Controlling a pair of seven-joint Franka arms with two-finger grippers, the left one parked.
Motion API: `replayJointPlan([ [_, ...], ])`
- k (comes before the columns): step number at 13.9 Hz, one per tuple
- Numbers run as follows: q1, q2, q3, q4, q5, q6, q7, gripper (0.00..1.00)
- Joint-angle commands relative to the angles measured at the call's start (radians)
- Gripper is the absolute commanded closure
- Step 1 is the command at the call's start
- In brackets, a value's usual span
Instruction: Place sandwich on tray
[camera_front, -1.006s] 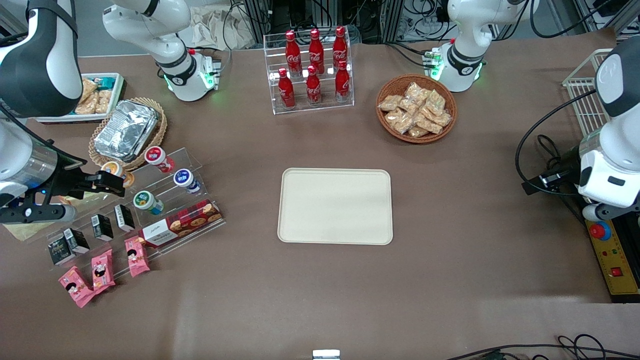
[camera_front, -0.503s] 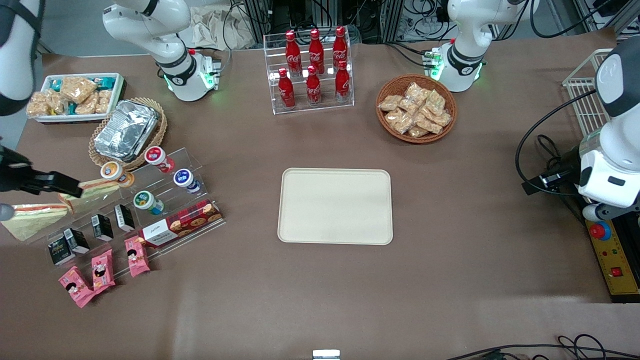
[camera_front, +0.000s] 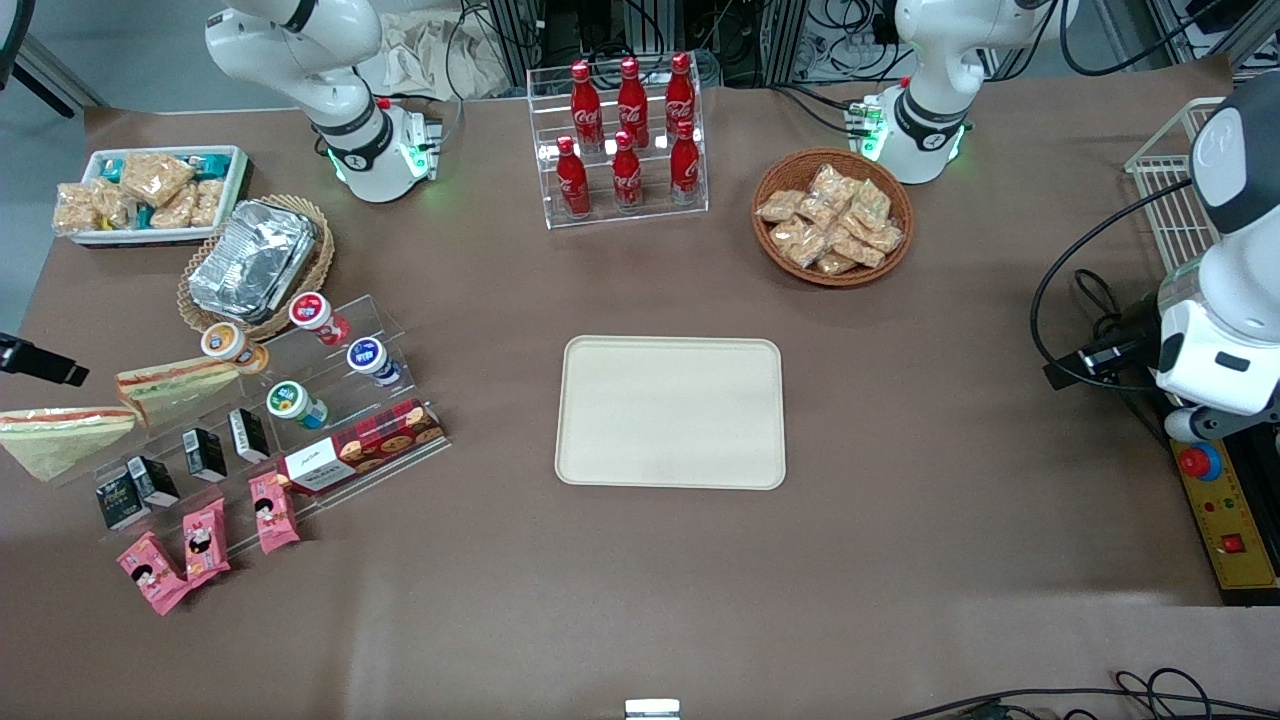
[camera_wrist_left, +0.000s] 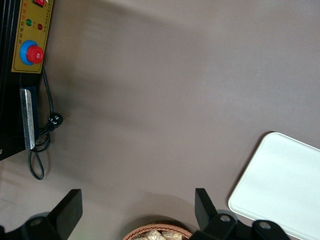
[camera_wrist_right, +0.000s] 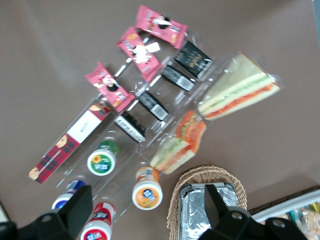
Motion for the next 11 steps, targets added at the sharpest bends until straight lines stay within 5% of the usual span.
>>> replayJointPlan([
  [1,-0.003,0.032,-0.036,0.003,-0.001,0.007,0.095,0.01],
  [9,-0.065,0.147,-0.092,0.005,0.014,0.077,0.202,0.01],
  [11,-0.128,0.156,-0.109,0.003,0.105,0.111,0.204,0.01],
])
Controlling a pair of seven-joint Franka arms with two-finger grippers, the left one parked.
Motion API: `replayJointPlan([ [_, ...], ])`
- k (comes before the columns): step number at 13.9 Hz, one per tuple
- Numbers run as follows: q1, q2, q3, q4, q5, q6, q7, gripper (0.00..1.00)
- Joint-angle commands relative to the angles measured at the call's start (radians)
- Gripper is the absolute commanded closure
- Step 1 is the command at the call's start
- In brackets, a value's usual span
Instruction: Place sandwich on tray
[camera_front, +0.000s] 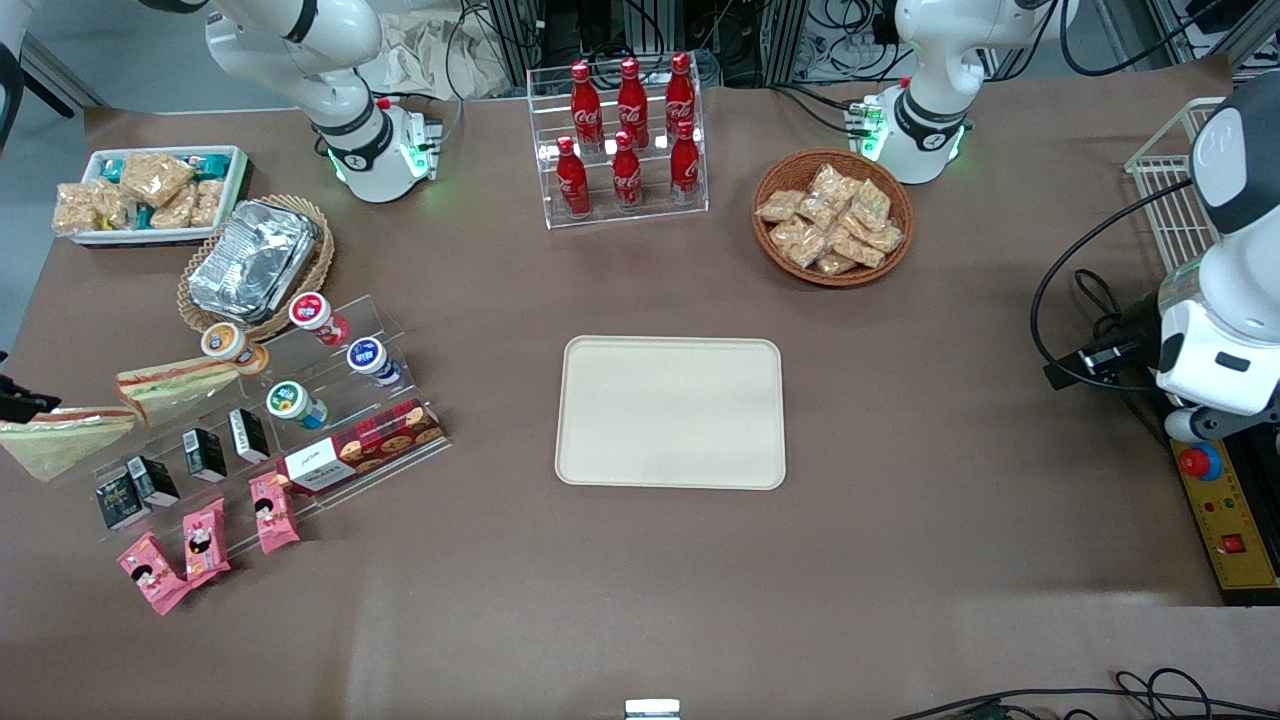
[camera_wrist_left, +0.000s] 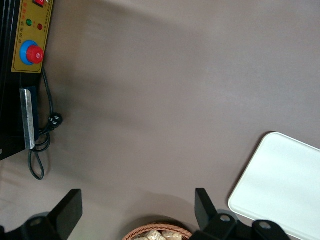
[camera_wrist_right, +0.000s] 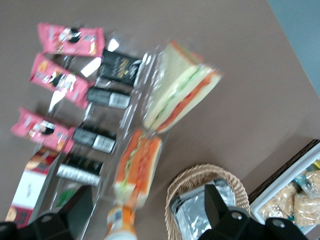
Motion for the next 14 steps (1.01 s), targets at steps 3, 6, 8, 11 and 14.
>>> replayJointPlan([
  [3,-0.113,0.042,-0.02,0.012,0.156,0.05,0.004,0.01],
  [6,-0.145,0.085,-0.019,0.006,0.16,0.088,0.007,0.01],
  [8,-0.162,0.108,-0.017,-0.006,0.168,0.107,0.0,0.01],
  [11,-0.181,0.14,-0.017,-0.033,0.235,0.142,-0.003,0.01],
  [14,-0.196,0.173,-0.017,-0.033,0.286,0.16,-0.001,0.01],
])
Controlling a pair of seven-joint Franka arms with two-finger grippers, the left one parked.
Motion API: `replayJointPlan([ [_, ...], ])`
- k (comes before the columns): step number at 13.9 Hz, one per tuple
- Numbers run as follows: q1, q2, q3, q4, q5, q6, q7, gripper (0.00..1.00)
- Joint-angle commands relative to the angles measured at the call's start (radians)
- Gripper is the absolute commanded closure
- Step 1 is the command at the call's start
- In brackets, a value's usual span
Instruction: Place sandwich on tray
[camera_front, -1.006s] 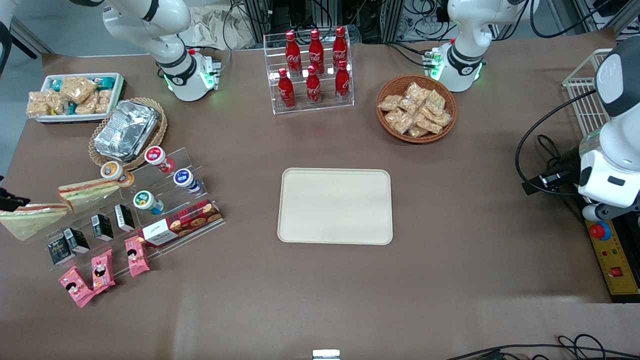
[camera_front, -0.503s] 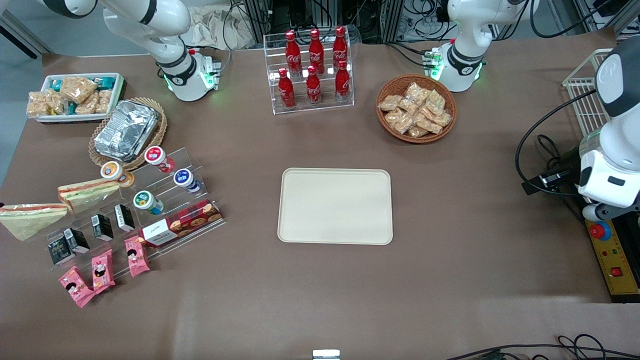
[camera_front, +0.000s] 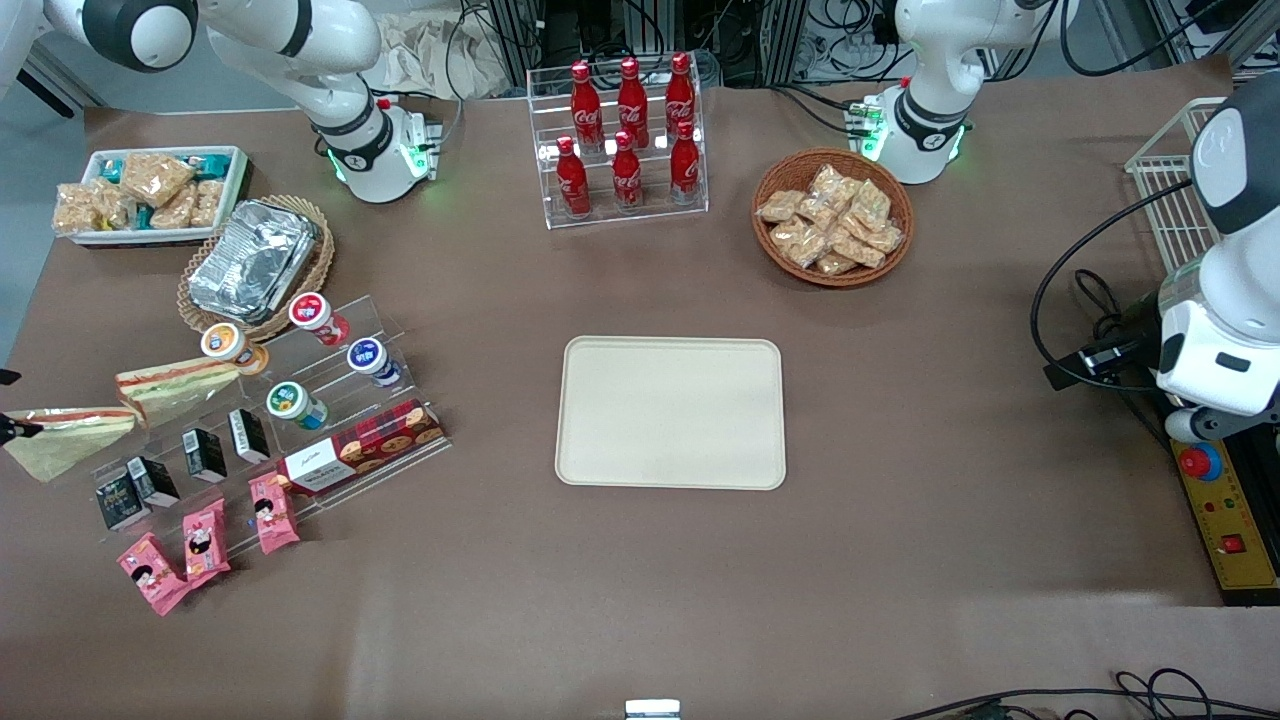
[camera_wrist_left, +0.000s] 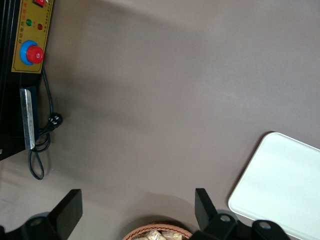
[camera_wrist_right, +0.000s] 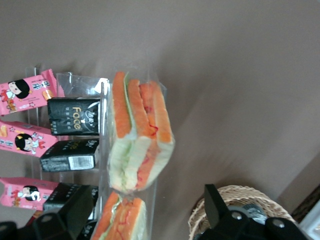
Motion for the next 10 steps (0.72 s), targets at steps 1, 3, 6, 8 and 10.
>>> replayJointPlan([
  [1,-0.017,0.021,0.0,-0.002,0.045,0.033,0.001,0.01],
  [3,-0.017,0.03,0.001,0.0,0.047,0.05,0.001,0.01],
  [6,-0.018,0.05,0.003,0.0,0.052,0.079,0.0,0.01],
  [8,-0.021,0.065,0.003,0.0,0.079,0.108,0.0,0.01],
  [10,-0.021,0.076,0.003,0.0,0.111,0.127,-0.002,0.02],
])
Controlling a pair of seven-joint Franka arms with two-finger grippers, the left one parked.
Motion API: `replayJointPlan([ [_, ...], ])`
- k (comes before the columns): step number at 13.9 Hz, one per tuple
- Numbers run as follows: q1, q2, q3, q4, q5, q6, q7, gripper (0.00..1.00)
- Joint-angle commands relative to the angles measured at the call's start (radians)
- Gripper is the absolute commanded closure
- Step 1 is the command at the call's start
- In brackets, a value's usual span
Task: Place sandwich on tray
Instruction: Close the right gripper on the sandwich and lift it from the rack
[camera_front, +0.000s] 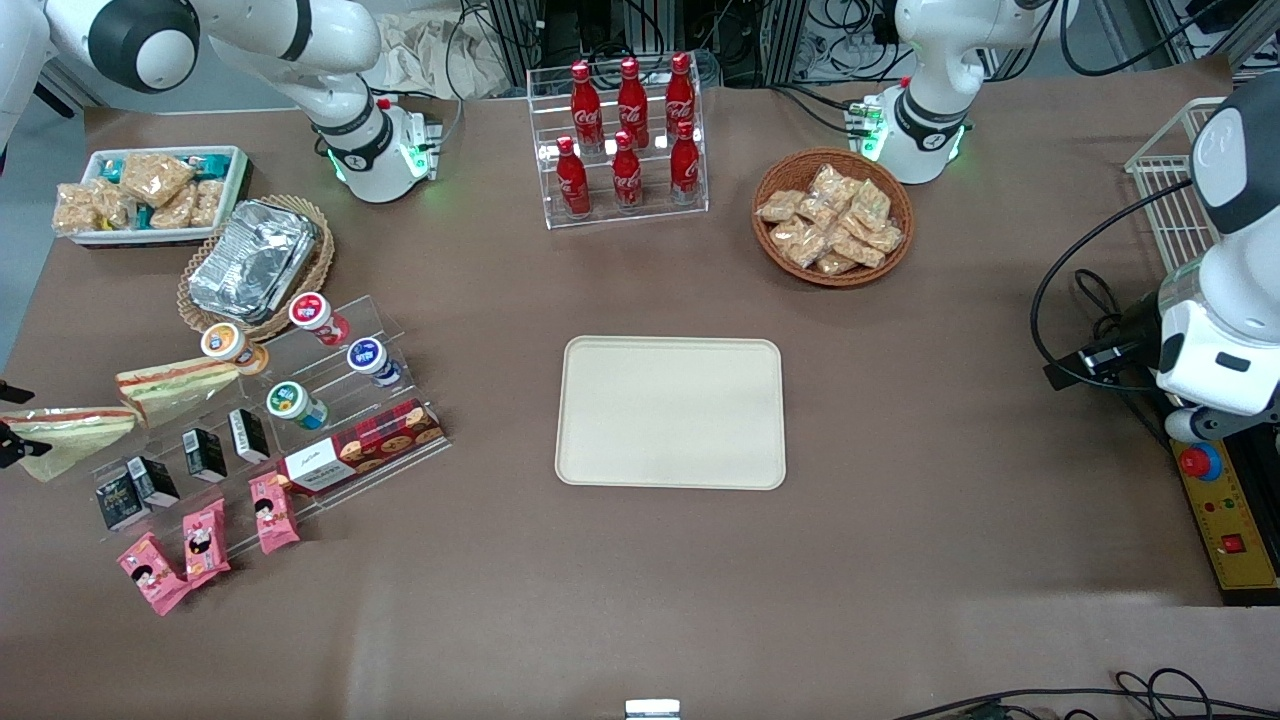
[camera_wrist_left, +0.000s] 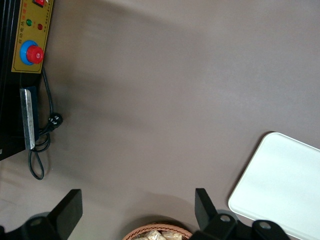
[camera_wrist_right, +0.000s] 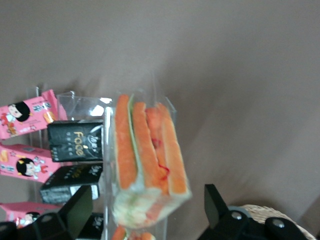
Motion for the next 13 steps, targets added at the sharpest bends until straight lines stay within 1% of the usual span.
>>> replayJointPlan([
  [1,-0.019,0.019,0.002,0.001,0.054,0.029,-0.002,0.03],
  [2,-0.022,0.022,0.005,0.001,0.054,0.029,-0.005,0.07],
  [4,-0.024,0.022,0.005,0.001,0.054,0.027,-0.02,0.24],
  [5,-0.022,0.02,0.005,0.001,0.054,0.026,-0.026,0.3],
  [6,-0.022,0.019,0.005,0.0,0.054,0.024,-0.027,0.34],
  [7,-0.022,0.019,0.005,0.001,0.053,0.026,-0.03,0.41],
  [8,-0.022,0.017,0.005,0.004,0.053,0.024,-0.033,0.43],
  [10,-0.024,0.017,0.005,0.01,0.053,0.026,-0.046,0.52],
  [13,-0.021,0.011,0.007,0.018,0.047,0.026,-0.057,0.53],
])
